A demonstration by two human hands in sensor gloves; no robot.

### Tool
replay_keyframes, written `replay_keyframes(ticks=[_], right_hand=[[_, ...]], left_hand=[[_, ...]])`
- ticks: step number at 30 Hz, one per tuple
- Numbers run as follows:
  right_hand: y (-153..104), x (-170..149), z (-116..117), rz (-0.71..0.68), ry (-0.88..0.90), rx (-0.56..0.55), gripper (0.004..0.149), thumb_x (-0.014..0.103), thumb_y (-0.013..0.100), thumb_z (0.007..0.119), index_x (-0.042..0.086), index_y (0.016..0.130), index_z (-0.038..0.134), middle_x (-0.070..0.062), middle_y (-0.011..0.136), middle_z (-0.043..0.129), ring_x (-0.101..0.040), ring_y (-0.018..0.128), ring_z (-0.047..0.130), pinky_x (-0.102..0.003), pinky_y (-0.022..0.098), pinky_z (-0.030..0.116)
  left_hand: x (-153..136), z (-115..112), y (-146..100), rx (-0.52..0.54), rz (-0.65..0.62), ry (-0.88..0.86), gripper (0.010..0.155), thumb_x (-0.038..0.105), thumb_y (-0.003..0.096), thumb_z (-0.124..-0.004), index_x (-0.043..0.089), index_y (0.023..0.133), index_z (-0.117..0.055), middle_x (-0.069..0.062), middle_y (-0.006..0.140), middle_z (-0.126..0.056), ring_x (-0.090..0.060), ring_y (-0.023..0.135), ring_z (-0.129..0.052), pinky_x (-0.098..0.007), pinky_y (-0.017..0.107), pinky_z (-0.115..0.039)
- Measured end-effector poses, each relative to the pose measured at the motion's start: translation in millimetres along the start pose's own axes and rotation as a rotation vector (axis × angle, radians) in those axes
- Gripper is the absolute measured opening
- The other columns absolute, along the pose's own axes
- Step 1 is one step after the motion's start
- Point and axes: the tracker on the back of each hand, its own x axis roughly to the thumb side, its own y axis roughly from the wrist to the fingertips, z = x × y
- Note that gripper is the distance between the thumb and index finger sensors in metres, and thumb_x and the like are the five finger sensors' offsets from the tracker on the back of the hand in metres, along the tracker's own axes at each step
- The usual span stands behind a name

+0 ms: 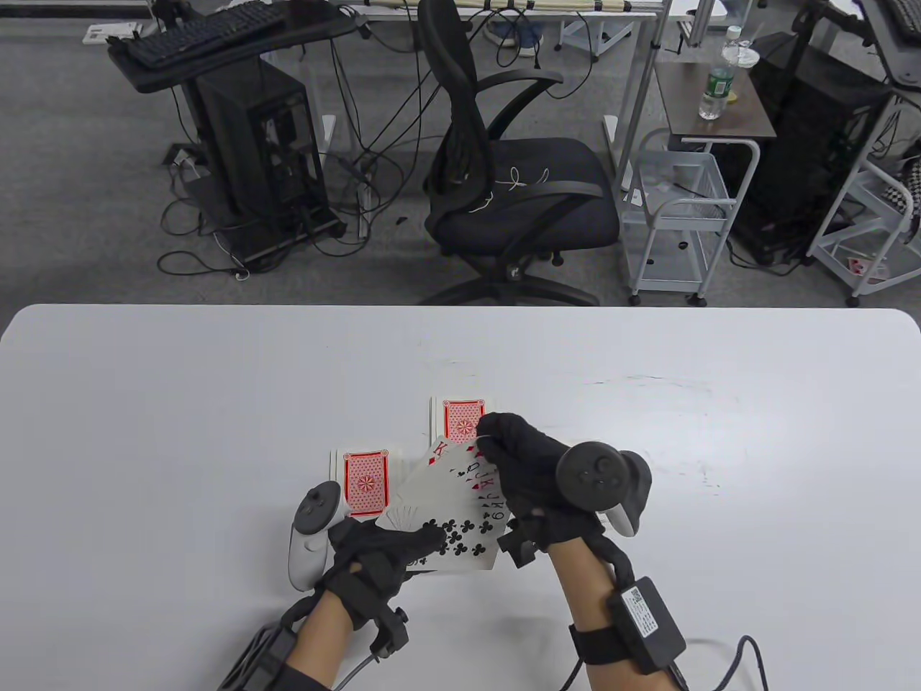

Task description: Four-player card dealing with fan arrangement

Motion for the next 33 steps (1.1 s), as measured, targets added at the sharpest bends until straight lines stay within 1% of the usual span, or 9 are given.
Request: replay_keyframes(ticks=[4, 10, 14, 18, 19, 20, 26, 29, 33], right_hand=[[1, -16, -24, 0.072, 0.133, -0.089, 0.037, 0.026, 0.051, 0.077, 0.025, 0.088, 0.077, -0.007, 0.079, 0.088, -0.029, 0.054, 0.105, -0.063, 0.052, 0.072], [-3, -40, -64, 0.154, 0.198, -0.25, 0.037, 0.025, 0.05, 0.077, 0.027, 0.088, 0.078, -0.006, 0.079, 0.088, -0.026, 0.051, 0.105, -0.061, 0.052, 0.072], [-5, -47, -71, 0.178, 0.191, -0.258, 0.037, 0.025, 0.051, 0.077, 0.027, 0.088, 0.077, -0.006, 0.079, 0.088, -0.026, 0.051, 0.105, -0.061, 0.052, 0.072], [3, -35, -55, 0.116, 0.218, -0.12, 0.037, 0.025, 0.05, 0.078, 0.026, 0.087, 0.079, -0.007, 0.077, 0.089, -0.024, 0.048, 0.106, -0.06, 0.051, 0.073], [7, -27, -47, 0.071, 0.248, -0.026, 0.037, 0.025, 0.05, 0.078, 0.026, 0.087, 0.079, -0.007, 0.077, 0.09, -0.024, 0.047, 0.106, -0.06, 0.051, 0.074], [8, -24, -43, 0.048, 0.262, 0.013, 0.037, 0.025, 0.05, 0.078, 0.026, 0.087, 0.08, -0.007, 0.077, 0.09, -0.023, 0.045, 0.106, -0.059, 0.051, 0.074], [14, -2, -16, -0.044, 0.236, 0.259, 0.037, 0.025, 0.049, 0.079, 0.026, 0.086, 0.082, -0.007, 0.074, 0.092, -0.023, 0.044, 0.106, -0.06, 0.051, 0.074], [13, 3, 1, -0.055, 0.248, 0.375, 0.037, 0.026, 0.052, 0.078, 0.023, 0.088, 0.082, -0.009, 0.075, 0.092, -0.026, 0.05, 0.106, -0.061, 0.052, 0.072], [13, 9, 18, -0.064, 0.222, 0.469, 0.037, 0.027, 0.053, 0.077, 0.02, 0.089, 0.082, -0.009, 0.073, 0.094, -0.027, 0.049, 0.107, -0.061, 0.052, 0.072]], left_hand=[[1, 2, -1, 0.0, -0.007, -0.023, 0.052, 0.025, 0.0514, -0.081, 0.026, 0.102, -0.067, -0.002, 0.102, -0.08, -0.034, 0.089, -0.089, -0.049, 0.059, -0.082], [4, 8, -3, 0.021, -0.011, 0.009, 0.051, 0.025, 0.0511, -0.081, 0.025, 0.101, -0.069, -0.003, 0.101, -0.081, -0.037, 0.088, -0.091, -0.051, 0.061, -0.081], [7, 6, -1, -0.062, -0.008, 0.046, 0.051, 0.025, 0.0511, -0.082, 0.026, 0.101, -0.07, -0.003, 0.101, -0.082, -0.037, 0.088, -0.091, -0.052, 0.061, -0.08], [9, -5, 4, -0.177, 0.026, 0.168, 0.051, 0.025, 0.0509, -0.082, 0.025, 0.101, -0.07, -0.002, 0.1, -0.083, -0.035, 0.087, -0.092, -0.051, 0.061, -0.08], [9, -8, 5, -0.194, 0.041, 0.214, 0.052, 0.026, 0.0508, -0.082, 0.025, 0.101, -0.07, -0.002, 0.1, -0.084, -0.034, 0.087, -0.093, -0.051, 0.061, -0.081], [9, -9, 5, -0.203, 0.05, 0.235, 0.053, 0.026, 0.0511, -0.081, 0.024, 0.102, -0.067, -0.002, 0.1, -0.084, -0.034, 0.087, -0.093, -0.05, 0.061, -0.081], [8, -10, 6, -0.197, 0.088, 0.291, 0.064, 0.026, 0.051, -0.082, 0.022, 0.108, -0.052, -0.003, 0.099, -0.084, -0.034, 0.086, -0.093, -0.05, 0.061, -0.081], [8, -10, 7, -0.201, 0.099, 0.303, 0.063, 0.026, 0.0514, -0.081, 0.026, 0.108, -0.053, -0.003, 0.099, -0.084, -0.034, 0.086, -0.093, -0.05, 0.061, -0.081], [7, -11, 7, -0.2, 0.101, 0.3, 0.059, 0.026, 0.0511, -0.082, 0.032, 0.106, -0.06, -0.004, 0.1, -0.083, -0.036, 0.086, -0.093, -0.051, 0.06, -0.081]])
